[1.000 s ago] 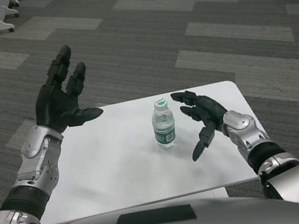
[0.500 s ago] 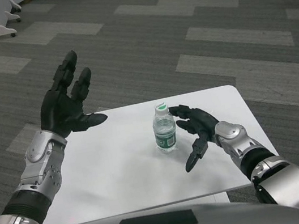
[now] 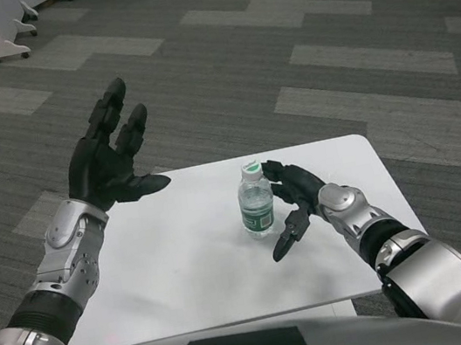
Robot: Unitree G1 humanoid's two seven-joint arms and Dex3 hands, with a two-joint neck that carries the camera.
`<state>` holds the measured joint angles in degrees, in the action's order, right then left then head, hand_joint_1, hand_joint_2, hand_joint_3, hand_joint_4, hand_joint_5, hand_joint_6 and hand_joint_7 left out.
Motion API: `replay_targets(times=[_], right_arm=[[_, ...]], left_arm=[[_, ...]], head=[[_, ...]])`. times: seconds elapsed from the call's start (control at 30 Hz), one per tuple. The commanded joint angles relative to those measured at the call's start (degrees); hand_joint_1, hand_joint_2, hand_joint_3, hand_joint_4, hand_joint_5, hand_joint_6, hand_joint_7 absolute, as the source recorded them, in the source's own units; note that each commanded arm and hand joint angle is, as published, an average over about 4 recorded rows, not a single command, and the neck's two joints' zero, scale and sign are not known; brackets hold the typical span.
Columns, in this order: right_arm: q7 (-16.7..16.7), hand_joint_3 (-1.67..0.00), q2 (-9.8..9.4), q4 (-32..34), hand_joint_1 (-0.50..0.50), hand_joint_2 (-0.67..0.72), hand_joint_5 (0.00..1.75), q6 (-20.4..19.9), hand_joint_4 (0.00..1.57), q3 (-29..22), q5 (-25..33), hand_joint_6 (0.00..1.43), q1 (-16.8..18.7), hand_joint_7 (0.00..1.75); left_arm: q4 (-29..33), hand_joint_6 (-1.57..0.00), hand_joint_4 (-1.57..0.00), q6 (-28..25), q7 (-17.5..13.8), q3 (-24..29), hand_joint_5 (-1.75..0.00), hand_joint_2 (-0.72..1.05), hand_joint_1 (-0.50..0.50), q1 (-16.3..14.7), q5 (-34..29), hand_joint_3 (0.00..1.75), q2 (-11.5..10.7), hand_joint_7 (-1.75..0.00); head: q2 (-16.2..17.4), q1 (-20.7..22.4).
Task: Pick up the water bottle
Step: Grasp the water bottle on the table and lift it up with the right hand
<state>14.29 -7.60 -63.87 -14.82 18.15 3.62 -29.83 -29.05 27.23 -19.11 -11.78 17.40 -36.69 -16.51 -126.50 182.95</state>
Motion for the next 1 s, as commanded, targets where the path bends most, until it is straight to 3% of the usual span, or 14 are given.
replay_targets(times=[0.03,1.0], right_arm=[[-1.06,-0.02,0.37,-0.55,-0.46,0.15,0.00,-0.04,0.00,0.37,-0.17,0.03,-1.75,0.14],[-8.66,0.00,1.27,-3.89,-0.46,0.22,0.00,-0.12,0.00,7.47,-0.20,0.03,-5.02,0.00]], left_arm=[[-0.40,0.00,0.00,0.37,0.21,-0.02,0.00,0.34,-0.50,0.88,-0.38,0.09,-0.43,0.00],[-0.75,0.00,0.00,0.37,0.21,-0.49,0.00,0.34,-0.50,1.15,-0.53,0.09,-0.46,0.00]], head=[[-0.44,-0.03],[-2.80,-0.70]])
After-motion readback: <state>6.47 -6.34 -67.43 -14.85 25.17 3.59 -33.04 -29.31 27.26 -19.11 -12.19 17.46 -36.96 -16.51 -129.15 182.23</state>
